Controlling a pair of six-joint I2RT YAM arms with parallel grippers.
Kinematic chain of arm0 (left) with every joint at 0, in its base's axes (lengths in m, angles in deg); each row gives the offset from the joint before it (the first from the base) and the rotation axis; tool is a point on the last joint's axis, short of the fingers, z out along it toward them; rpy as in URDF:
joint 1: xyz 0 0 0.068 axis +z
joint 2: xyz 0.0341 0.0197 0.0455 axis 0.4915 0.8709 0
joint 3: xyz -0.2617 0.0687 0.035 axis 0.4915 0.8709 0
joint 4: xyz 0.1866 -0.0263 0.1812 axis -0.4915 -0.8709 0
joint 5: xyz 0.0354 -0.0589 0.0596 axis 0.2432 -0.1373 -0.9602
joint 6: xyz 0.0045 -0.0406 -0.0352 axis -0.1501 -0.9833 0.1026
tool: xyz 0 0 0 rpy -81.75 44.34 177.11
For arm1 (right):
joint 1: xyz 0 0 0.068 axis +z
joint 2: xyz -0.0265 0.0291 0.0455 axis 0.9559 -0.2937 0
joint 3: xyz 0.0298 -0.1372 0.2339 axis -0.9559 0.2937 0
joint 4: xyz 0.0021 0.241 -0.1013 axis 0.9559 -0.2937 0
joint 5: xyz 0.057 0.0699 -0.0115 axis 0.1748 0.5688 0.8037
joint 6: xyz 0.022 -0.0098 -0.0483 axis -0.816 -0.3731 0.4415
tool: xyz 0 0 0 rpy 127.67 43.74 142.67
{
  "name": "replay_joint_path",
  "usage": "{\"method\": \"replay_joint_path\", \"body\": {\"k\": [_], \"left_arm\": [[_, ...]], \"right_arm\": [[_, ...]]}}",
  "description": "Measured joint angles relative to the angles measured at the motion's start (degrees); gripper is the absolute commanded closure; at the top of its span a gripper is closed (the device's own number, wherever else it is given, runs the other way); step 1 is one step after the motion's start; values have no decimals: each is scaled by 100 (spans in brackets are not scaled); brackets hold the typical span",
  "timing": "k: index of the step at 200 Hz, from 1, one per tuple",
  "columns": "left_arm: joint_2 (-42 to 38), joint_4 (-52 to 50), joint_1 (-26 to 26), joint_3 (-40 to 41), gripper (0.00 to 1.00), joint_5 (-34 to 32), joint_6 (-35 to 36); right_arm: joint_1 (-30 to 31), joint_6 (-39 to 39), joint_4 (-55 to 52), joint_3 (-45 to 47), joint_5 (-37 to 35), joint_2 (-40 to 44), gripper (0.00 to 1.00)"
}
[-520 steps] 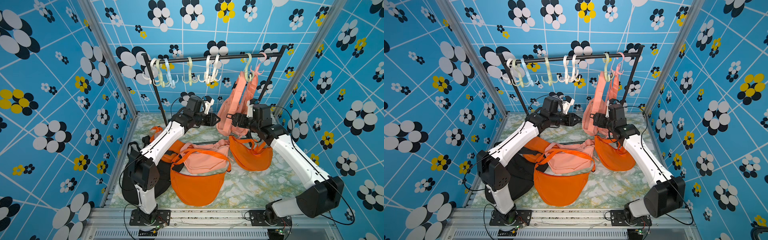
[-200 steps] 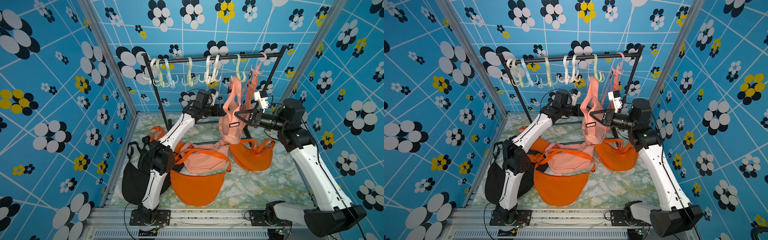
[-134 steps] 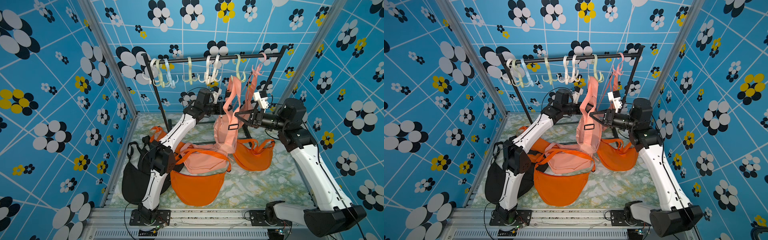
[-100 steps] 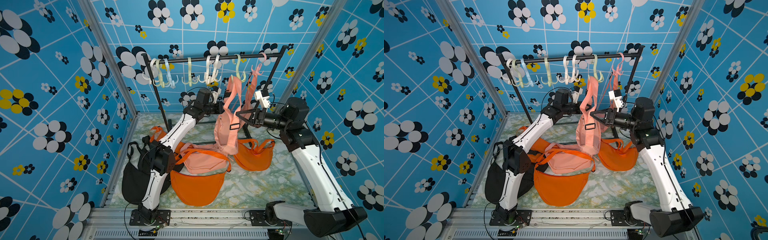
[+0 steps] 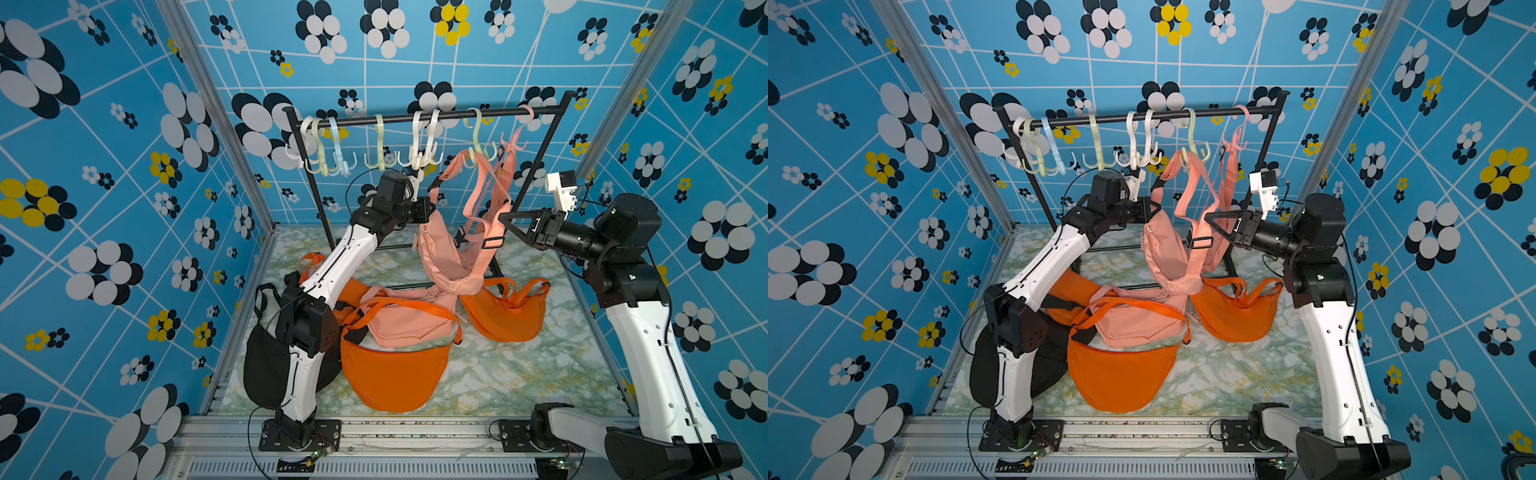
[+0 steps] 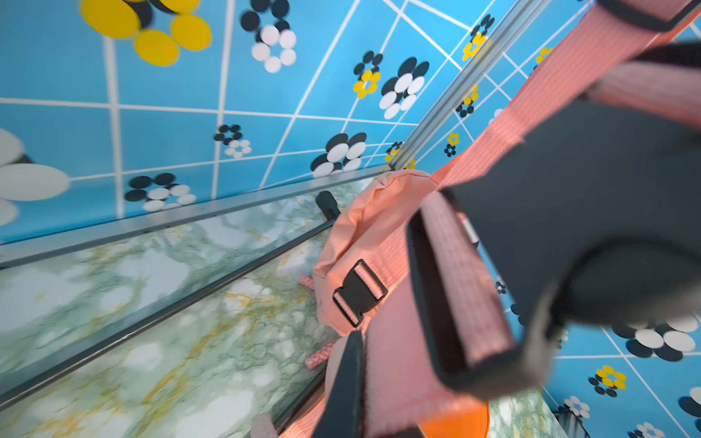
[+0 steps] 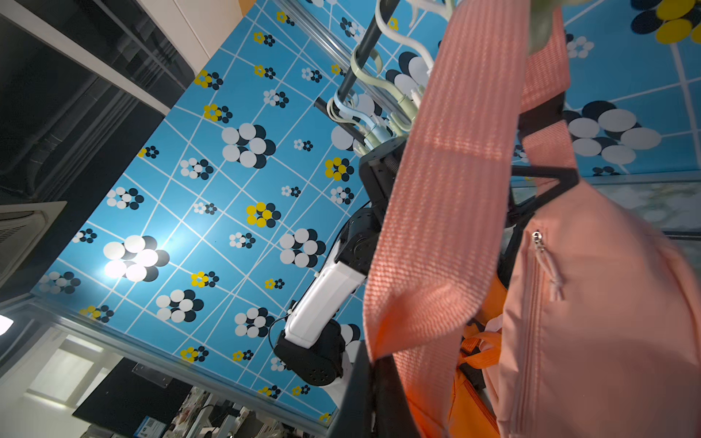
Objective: Take the bag off the hook
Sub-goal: Pick up the bag from the hook.
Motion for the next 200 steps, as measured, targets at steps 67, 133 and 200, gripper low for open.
{"method": "replay_joint_path", "body": {"k": [67,133,200], "left_arm": [[-1093,-249,-87,17,100,-562,407],[-1086,-330,-511,13,100,-640,542],[-1228,-330,-616,595,100,-479,538]], "right_arm": [[-31,210,332,-2063,-1001,-1449,100],[173,-153,496,-4048,-1056,-2798,100],[428,909,-446,-2903,-1333,-1606,100]]}}
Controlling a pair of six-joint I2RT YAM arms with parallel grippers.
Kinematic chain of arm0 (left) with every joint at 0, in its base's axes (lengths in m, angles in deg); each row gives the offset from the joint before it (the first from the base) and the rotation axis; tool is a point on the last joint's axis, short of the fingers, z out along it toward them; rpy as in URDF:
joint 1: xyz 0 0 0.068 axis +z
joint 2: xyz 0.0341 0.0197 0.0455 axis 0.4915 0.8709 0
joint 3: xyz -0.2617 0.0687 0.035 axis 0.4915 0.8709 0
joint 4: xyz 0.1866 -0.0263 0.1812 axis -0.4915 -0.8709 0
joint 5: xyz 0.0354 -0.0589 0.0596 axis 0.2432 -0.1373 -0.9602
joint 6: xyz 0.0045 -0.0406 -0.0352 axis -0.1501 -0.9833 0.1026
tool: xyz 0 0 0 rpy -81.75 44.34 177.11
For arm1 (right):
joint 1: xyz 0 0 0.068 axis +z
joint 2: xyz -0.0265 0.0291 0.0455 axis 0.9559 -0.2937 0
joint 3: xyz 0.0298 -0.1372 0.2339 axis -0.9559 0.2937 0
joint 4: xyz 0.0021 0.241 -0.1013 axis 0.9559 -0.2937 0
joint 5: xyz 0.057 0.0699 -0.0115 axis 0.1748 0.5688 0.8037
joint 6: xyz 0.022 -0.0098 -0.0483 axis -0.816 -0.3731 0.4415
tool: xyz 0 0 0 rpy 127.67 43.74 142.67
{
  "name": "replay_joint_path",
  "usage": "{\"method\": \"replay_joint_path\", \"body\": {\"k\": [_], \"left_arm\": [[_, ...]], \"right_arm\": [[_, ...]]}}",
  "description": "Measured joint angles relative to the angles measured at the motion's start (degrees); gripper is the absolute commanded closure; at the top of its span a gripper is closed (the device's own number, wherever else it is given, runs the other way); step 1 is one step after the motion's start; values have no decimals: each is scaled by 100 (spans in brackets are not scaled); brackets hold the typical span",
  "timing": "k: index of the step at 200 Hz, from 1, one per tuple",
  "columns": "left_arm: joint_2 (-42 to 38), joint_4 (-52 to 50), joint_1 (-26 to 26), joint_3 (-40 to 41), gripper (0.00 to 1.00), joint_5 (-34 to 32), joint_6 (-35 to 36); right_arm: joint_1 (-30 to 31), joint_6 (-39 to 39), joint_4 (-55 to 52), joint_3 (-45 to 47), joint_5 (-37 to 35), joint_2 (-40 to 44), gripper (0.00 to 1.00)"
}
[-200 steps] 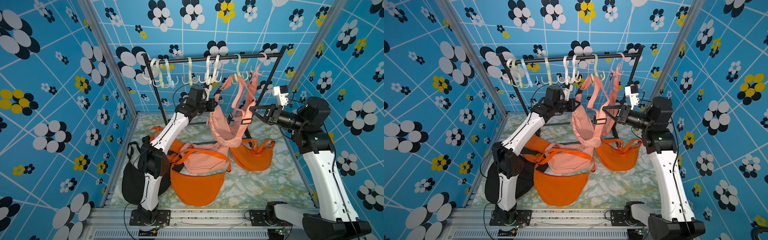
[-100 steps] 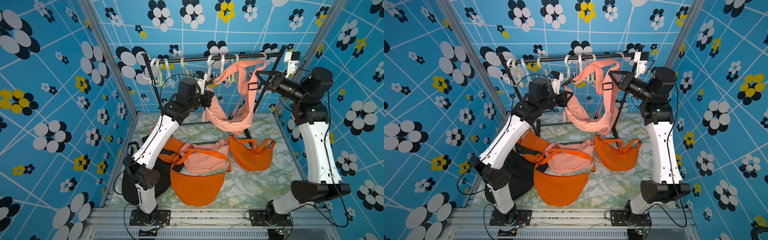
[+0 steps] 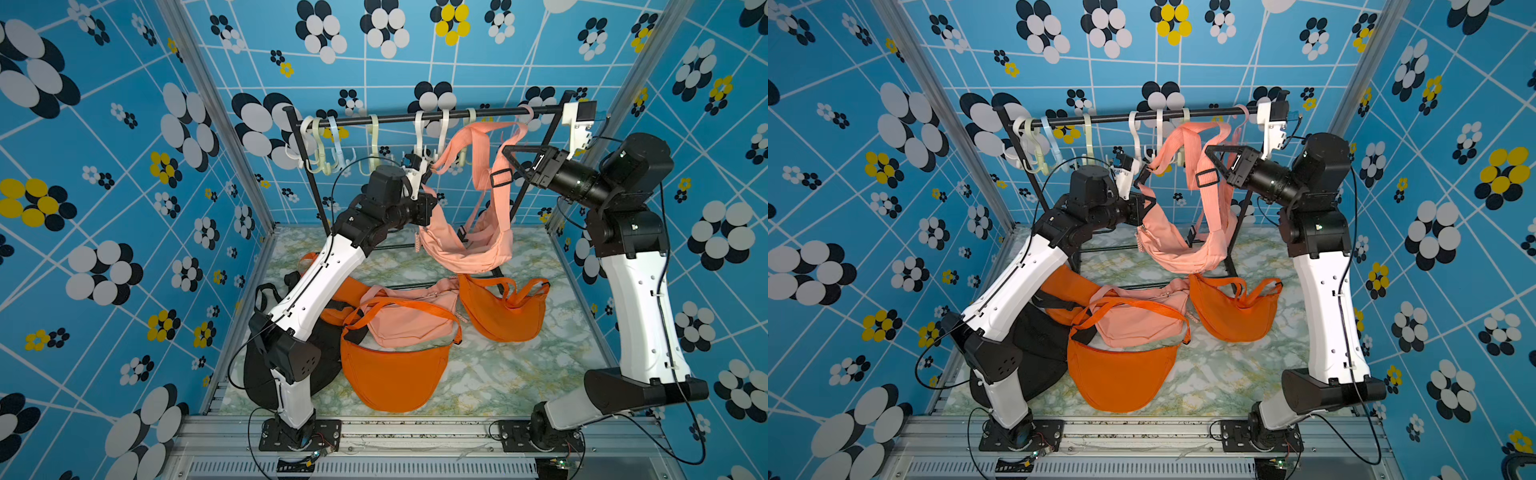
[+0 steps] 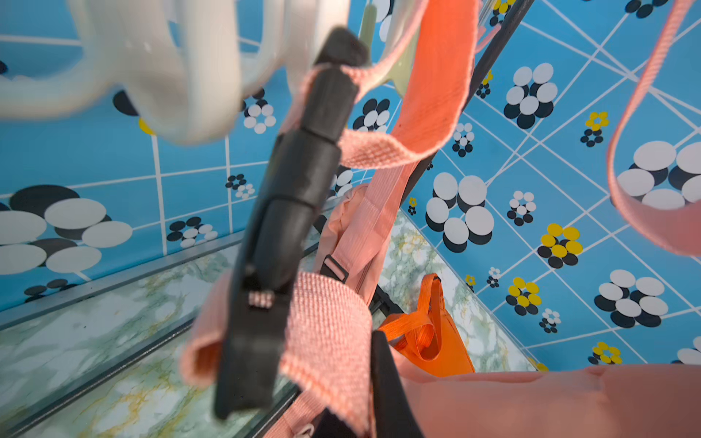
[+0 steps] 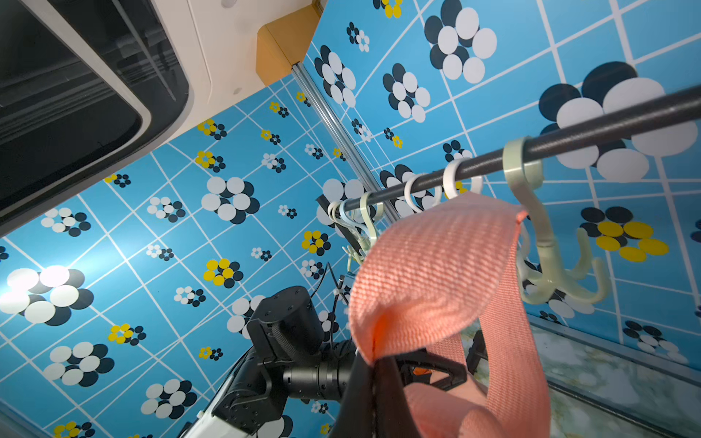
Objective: Take the bag off the hook
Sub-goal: Pick up the bag from the hook, then place the bag inside the bag.
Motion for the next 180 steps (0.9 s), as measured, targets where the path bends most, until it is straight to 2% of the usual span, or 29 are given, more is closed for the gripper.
{"method": "replay_joint_path", "body": {"k": [23,51,72,96,105,112,121,129,155,180], "left_arm": [[-173,-116,-138,459,100,55,28],[-269,-470,-466,608,100,57,236],[-326,-621,-619,673,100,216,302],[-339,-643,-610,673,100,503,299],[-339,-643,-599,673,100,590,299],[-339,-662,-595,671,100,654,302],[-339,-754,-595,660,100,708,302],[-337,-833,-595,640,100,754,299],[-284,-999,-570,503,100,874,251],[-240,-979,-455,483,100,1019,116]], "right_arm": [[-2,507,-503,776,-389,673,100],[0,1134,-1231,1558,-975,1294,100],[42,1528,-1821,1991,-1513,1471,100],[415,1891,-2422,2579,-2251,1480,100],[595,2002,-2594,2824,-2533,1480,89],[717,2055,-2715,2992,-2728,1486,76],[866,2140,-2894,3224,-2968,1521,53],[986,2203,-3042,3423,-3156,1569,42],[1344,2308,-3274,3755,-3630,1700,28],[1764,2302,-3261,3829,-3965,1753,25]]}}
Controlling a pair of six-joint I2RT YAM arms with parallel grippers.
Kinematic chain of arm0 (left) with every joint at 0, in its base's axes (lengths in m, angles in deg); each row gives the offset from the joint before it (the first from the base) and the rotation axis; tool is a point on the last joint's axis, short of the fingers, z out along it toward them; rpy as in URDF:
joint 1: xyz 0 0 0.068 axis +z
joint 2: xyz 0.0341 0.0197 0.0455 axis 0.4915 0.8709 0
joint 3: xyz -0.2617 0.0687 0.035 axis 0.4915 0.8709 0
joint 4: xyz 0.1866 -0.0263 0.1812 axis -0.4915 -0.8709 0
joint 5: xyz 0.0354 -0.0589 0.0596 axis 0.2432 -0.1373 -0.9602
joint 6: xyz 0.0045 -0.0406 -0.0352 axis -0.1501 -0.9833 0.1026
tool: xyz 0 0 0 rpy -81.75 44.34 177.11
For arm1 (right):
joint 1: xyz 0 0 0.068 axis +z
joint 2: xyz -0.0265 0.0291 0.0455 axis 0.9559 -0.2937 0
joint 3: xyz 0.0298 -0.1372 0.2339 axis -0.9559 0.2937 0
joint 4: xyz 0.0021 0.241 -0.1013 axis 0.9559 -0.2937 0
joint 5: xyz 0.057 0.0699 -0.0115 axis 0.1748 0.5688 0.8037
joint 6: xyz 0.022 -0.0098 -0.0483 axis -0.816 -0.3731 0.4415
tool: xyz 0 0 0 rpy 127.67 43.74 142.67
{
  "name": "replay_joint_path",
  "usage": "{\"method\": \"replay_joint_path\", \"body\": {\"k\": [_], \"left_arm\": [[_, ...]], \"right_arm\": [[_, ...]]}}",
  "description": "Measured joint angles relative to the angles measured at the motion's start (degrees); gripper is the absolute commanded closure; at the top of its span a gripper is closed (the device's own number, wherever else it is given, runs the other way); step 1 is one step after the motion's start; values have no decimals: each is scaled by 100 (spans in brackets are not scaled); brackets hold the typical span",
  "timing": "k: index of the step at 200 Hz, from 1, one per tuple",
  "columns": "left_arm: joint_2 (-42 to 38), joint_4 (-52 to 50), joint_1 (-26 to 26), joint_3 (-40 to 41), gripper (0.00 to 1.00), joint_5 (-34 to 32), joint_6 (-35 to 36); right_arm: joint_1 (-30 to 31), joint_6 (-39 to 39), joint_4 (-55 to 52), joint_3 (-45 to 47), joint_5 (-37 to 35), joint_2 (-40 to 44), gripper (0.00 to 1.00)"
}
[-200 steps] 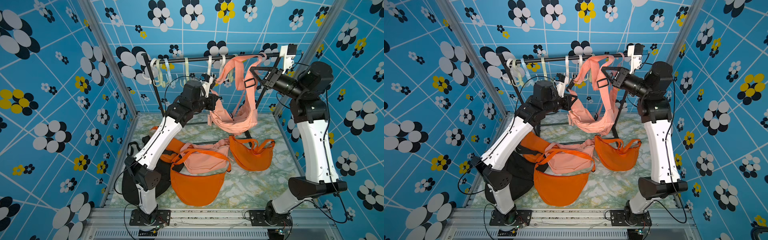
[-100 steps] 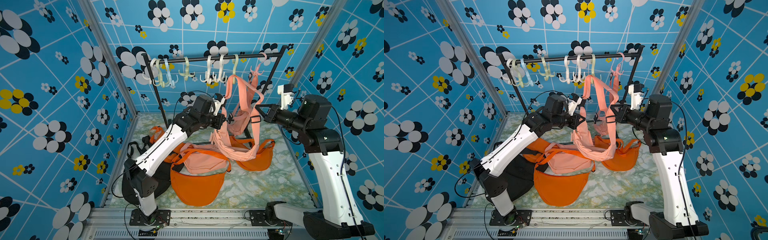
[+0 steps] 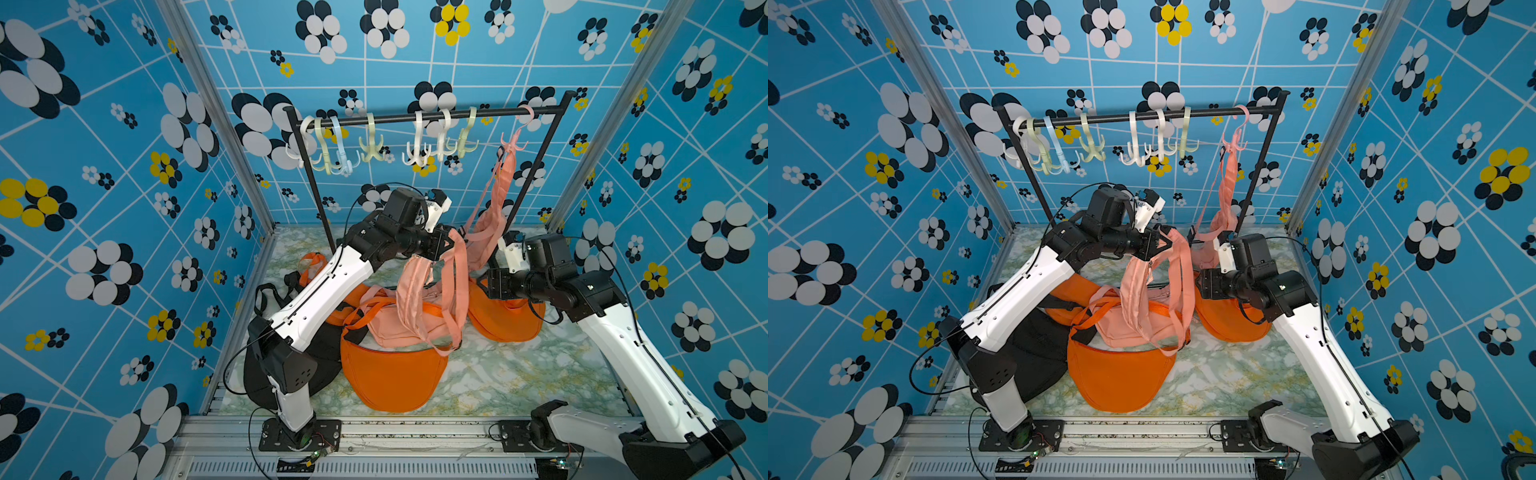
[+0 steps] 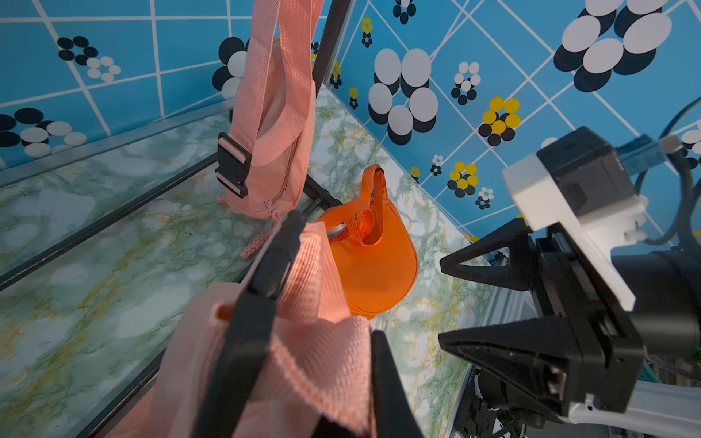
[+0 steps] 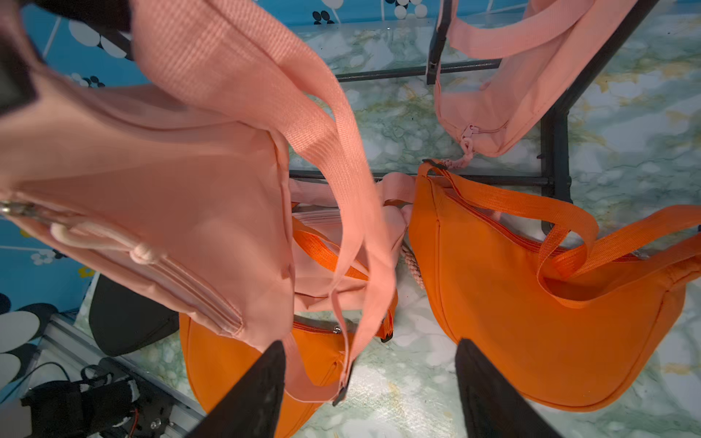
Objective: Take the bag off the hook
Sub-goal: Place the bag inside the bag.
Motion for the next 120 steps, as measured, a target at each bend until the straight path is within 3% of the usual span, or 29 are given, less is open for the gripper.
{"method": "replay_joint_path", "body": {"k": [33,39,44,120], "left_arm": [[44,35,192,-2,100,133,-199],[44,42,214,0,100,144,-225],[44,44,234,-2,100,160,-245],[74,39,474,-42,100,199,-643]], "right_arm": [[450,-31,138,61,-264,26,19],[544,-44,170,61,-313,26,9],[636,-57,195,63,-376,26,7],[2734,4,962,144,-1207,-671,5]]}}
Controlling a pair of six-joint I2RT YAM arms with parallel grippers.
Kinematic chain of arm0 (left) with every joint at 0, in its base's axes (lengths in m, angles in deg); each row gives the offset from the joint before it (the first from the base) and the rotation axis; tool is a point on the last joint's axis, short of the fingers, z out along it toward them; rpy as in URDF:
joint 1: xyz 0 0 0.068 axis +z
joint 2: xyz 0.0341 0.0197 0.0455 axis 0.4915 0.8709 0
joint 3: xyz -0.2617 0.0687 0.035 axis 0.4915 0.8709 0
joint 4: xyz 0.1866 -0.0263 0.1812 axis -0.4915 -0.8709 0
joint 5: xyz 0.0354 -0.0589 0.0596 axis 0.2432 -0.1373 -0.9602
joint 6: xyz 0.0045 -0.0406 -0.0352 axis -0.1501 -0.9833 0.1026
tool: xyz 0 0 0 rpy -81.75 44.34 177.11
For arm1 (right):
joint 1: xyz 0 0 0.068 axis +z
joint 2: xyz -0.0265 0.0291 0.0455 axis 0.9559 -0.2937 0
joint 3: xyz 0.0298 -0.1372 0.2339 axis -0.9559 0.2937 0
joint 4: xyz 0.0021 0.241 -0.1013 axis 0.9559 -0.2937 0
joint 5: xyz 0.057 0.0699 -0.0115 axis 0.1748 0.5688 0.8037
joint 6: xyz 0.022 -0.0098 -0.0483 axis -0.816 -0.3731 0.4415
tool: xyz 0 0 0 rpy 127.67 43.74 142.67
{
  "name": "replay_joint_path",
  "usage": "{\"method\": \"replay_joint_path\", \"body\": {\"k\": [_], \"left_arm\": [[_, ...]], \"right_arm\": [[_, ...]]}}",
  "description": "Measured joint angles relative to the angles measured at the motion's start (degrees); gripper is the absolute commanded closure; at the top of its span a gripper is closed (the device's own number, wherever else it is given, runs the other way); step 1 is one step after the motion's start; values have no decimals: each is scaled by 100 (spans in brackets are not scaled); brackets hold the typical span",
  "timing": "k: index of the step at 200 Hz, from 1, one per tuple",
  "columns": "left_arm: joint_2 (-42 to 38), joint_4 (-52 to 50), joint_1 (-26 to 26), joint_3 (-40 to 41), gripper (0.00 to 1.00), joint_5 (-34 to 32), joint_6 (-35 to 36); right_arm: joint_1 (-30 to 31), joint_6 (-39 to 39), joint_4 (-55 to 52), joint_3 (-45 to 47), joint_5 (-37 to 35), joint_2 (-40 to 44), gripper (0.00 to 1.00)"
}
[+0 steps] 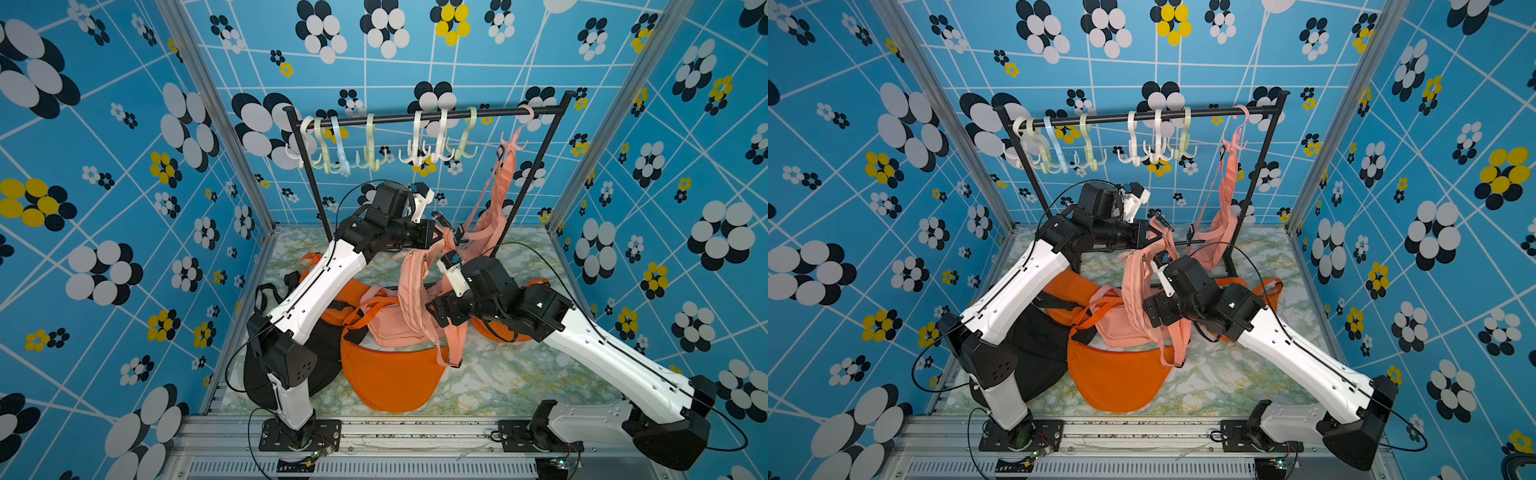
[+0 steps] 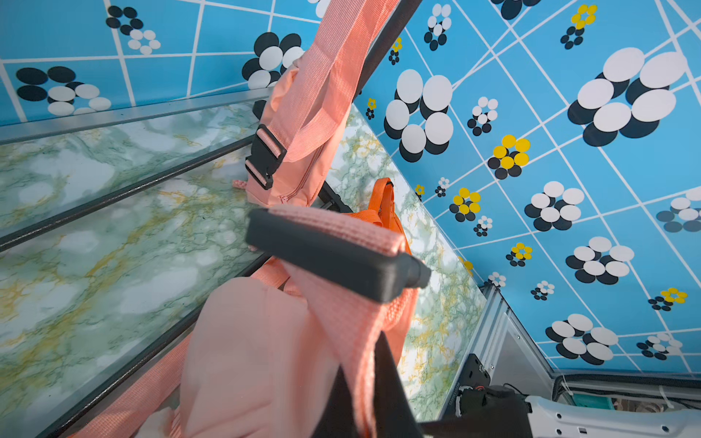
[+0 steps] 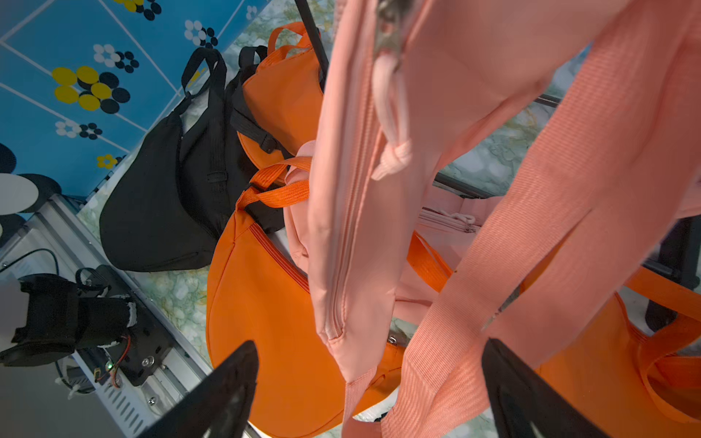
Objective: Take the bag off the hook
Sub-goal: Place the bag inside the bag.
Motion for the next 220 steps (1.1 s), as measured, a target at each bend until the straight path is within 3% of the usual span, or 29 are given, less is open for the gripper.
{"method": "replay_joint_path", "body": {"k": [55,70,78,91,98,105,121,148,176,220], "left_arm": [[-11,72,114,50,100,46,-247],[-55,160,164,177,100,90,-330],[-79,208,201,260,100,127,-387],[-114,264,262,367,100,181,-457],[-133,306,299,426,100,199,-494],[-153,345,326,479,100,216,-522],[-181,345,367,531,100,219,-540],[-251,337,400,625,100,216,-531],[-284,205,437,645,100,219,-470],[-295,-98,415,796,100,382,-424]], "right_arm": [[413,81,1362,754,-669,-608,6],[411,48,1746,973,-903,-673,13],[413,20,1915,1003,-1003,-721,21],[411,11,2192,1003,-1123,-822,63],[402,-2,2284,1001,-1128,-859,78],[393,-7,2323,997,-1106,-887,87],[317,-44,2269,977,-916,-903,95],[-48,-85,1668,693,-70,-866,100],[-562,-79,339,24,1058,-837,100],[-1097,-262,-1550,-671,1937,-737,100]]}}
